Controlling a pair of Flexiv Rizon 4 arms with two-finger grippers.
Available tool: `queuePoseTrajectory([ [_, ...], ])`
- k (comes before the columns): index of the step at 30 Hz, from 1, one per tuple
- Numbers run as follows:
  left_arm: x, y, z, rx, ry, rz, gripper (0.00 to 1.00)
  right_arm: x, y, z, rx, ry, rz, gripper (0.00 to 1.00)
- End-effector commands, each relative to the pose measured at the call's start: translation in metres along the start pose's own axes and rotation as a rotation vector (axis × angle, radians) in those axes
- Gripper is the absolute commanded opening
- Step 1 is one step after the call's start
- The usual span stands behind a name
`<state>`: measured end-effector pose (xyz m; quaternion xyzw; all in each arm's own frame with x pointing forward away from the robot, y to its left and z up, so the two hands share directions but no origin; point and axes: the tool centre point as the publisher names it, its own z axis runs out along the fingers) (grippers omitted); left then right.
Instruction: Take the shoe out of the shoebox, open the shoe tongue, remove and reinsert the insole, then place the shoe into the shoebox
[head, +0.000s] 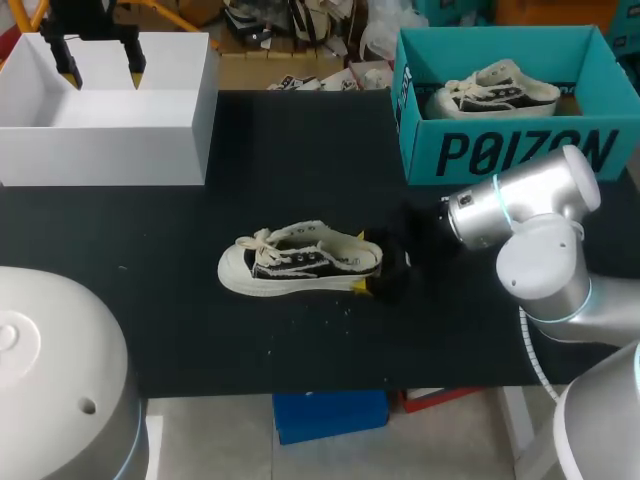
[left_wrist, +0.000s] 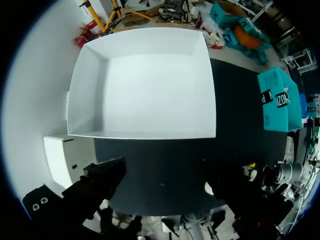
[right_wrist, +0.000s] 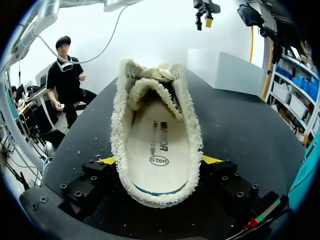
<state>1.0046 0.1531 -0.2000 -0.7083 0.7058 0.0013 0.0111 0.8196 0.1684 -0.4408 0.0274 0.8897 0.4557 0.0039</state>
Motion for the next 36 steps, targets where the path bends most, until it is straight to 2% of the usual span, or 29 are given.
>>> queuePoseTrajectory([
  [1, 0.022, 0.015, -0.012, 0.019, -0.056, -0.036, 1.00, -0.001, 0.000, 0.004, 0.001, -0.002, 0.002, 0.00],
  [6, 0.050, 0.037, -0.023, 0.037, -0.067, -0.070, 1.00, -0.001, 0.000, 0.004, 0.001, -0.002, 0.002, 0.00],
  [14, 0.089, 0.085, -0.025, 0.039, 0.014, -0.146, 1.00, -0.001, 0.000, 0.004, 0.001, -0.002, 0.002, 0.00],
  [25, 0.089, 0.085, -0.025, 0.039, 0.014, -0.146, 1.00, -0.001, 0.000, 0.004, 0.001, -0.002, 0.002, 0.00],
  [26, 0.089, 0.088, -0.032, 0.079, -0.041, -0.137, 1.00, -0.001, 0.000, 0.004, 0.001, -0.002, 0.002, 0.00],
  [27, 0.092, 0.092, -0.037, 0.094, -0.040, -0.125, 1.00, -0.001, 0.000, 0.004, 0.001, -0.002, 0.002, 0.00],
  [29, 0.111, 0.102, -0.037, 0.112, -0.065, -0.111, 1.00, -0.001, 0.000, 0.004, 0.001, -0.002, 0.002, 0.00],
  [36, 0.185, 0.139, -0.015, 0.083, -0.065, -0.055, 1.00, -0.001, 0.000, 0.004, 0.001, -0.002, 0.002, 0.00],
])
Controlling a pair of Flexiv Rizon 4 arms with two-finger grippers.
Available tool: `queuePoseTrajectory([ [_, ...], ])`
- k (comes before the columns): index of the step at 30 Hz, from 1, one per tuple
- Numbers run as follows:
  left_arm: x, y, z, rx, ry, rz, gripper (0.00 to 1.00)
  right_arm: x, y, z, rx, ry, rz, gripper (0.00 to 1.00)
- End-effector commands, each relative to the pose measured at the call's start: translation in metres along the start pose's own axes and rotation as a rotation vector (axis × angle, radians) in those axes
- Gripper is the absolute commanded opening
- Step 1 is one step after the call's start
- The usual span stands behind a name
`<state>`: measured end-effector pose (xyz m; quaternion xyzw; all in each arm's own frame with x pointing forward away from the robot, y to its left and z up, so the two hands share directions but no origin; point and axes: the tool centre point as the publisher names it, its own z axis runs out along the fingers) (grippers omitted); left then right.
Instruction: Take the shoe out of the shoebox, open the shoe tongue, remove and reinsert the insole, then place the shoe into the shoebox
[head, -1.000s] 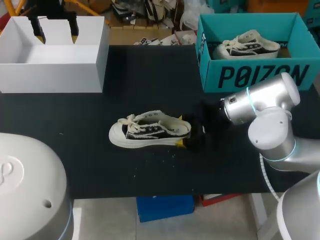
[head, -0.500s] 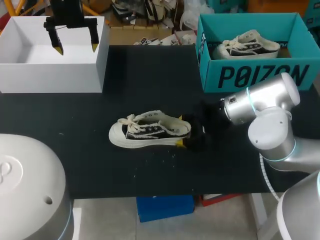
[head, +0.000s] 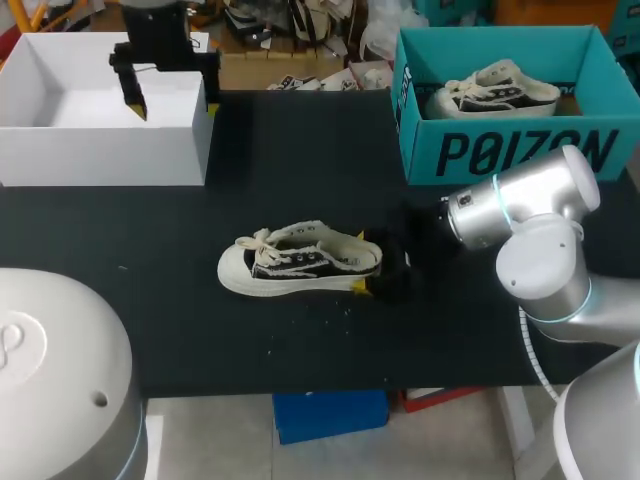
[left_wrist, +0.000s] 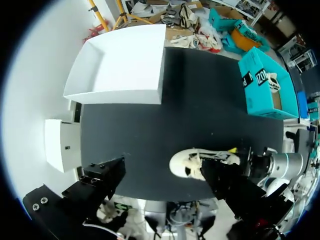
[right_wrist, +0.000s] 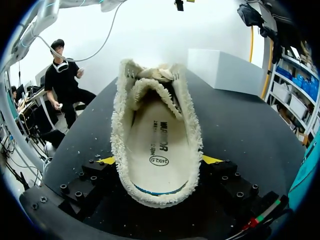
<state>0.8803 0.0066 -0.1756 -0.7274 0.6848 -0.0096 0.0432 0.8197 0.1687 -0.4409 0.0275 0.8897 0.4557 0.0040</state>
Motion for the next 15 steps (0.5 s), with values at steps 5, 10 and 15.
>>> queuePoseTrajectory([
  [5, 0.069, 0.042, 0.021, 0.013, 0.000, 0.036, 1.00, -0.001, 0.000, 0.003, 0.001, -0.001, 0.002, 0.00],
  [10, 0.069, 0.042, 0.021, 0.013, 0.000, 0.036, 1.00, -0.001, 0.000, 0.003, 0.001, -0.001, 0.002, 0.00],
  [15, 0.069, 0.042, 0.021, 0.013, 0.000, 0.036, 1.00, -0.001, 0.000, 0.003, 0.001, -0.001, 0.002, 0.00],
])
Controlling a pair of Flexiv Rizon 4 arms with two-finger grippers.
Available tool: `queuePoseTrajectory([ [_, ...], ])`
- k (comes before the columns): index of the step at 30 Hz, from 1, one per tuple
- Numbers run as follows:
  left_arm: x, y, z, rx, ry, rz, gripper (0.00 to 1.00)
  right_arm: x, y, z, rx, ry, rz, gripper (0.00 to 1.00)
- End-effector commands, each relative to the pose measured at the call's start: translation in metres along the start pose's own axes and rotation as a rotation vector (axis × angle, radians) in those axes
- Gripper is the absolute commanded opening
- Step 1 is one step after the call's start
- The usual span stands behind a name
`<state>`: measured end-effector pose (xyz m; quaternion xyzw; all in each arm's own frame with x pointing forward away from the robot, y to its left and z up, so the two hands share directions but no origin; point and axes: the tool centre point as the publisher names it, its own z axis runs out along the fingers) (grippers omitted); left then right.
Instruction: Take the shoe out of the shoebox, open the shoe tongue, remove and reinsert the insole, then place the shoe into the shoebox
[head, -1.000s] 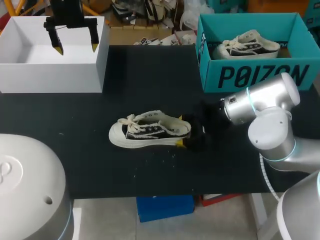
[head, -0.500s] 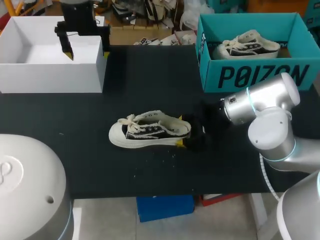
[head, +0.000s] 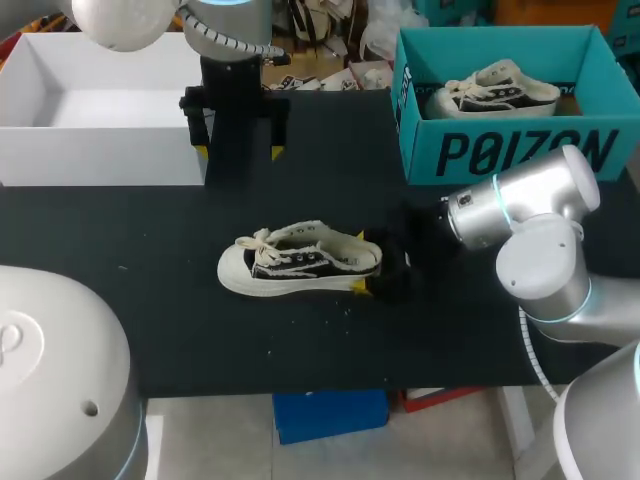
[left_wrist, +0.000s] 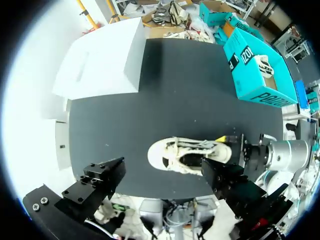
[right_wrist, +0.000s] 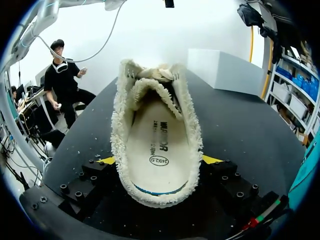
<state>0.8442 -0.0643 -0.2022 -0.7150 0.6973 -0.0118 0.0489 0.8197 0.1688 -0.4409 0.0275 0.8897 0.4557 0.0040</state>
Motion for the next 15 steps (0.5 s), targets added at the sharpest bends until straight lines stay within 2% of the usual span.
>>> queuePoseTrajectory([
  [1, -0.001, 0.000, 0.001, 0.001, 0.003, 0.001, 1.00, -0.001, 0.000, 0.003, 0.001, -0.001, 0.002, 0.00],
  [4, -0.002, 0.000, 0.000, 0.010, -0.019, 0.009, 1.00, -0.001, 0.000, 0.003, 0.001, -0.001, 0.002, 0.00],
  [7, 0.018, 0.011, 0.002, 0.021, -0.044, 0.054, 1.00, -0.001, 0.000, 0.003, 0.001, -0.001, 0.002, 0.00],
  [10, 0.041, 0.024, 0.011, -0.007, -0.051, 0.085, 1.00, -0.001, 0.000, 0.003, 0.001, -0.001, 0.002, 0.00],
  [15, 0.066, 0.045, 0.029, -0.051, -0.072, 0.116, 1.00, -0.001, 0.000, 0.003, 0.001, -0.001, 0.002, 0.00],
])
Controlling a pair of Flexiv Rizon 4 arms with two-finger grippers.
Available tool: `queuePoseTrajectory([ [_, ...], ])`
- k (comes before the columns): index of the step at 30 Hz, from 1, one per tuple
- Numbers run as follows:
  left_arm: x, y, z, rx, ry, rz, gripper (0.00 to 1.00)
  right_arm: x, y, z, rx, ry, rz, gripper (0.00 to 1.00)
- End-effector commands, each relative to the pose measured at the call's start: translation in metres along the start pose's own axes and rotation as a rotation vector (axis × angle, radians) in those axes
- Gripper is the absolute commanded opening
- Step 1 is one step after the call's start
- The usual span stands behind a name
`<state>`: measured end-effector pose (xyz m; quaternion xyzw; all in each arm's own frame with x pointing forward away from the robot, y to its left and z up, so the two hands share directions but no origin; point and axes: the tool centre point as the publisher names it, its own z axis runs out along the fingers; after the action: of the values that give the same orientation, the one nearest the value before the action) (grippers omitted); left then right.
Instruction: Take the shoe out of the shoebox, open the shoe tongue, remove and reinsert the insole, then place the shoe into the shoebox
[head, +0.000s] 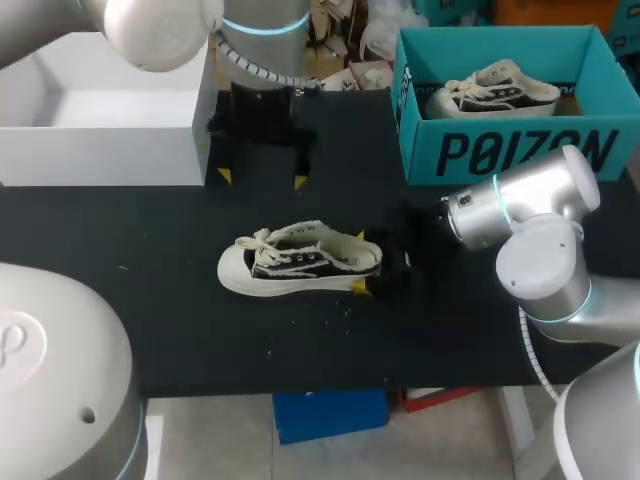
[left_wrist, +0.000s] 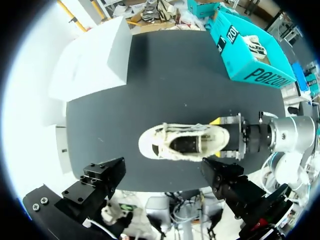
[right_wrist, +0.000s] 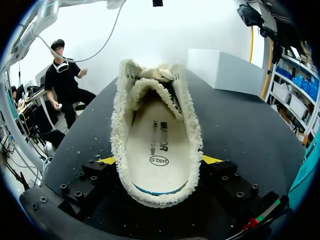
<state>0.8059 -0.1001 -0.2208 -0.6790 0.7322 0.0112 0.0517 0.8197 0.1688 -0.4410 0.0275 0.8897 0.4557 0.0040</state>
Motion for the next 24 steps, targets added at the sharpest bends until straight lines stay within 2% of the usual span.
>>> queuePoseTrajectory([
  [1, 0.035, 0.004, 0.019, -0.036, -0.040, 0.028, 1.00, -0.001, 0.000, 0.003, 0.001, -0.001, 0.002, 0.00],
  [13, 0.064, 0.018, 0.063, -0.112, -0.098, 0.052, 1.00, -0.001, 0.000, 0.003, 0.001, -0.001, 0.002, 0.00],
  [24, 0.071, 0.019, 0.099, -0.148, -0.196, 0.041, 1.00, -0.001, 0.000, 0.003, 0.001, -0.001, 0.002, 0.00],
])
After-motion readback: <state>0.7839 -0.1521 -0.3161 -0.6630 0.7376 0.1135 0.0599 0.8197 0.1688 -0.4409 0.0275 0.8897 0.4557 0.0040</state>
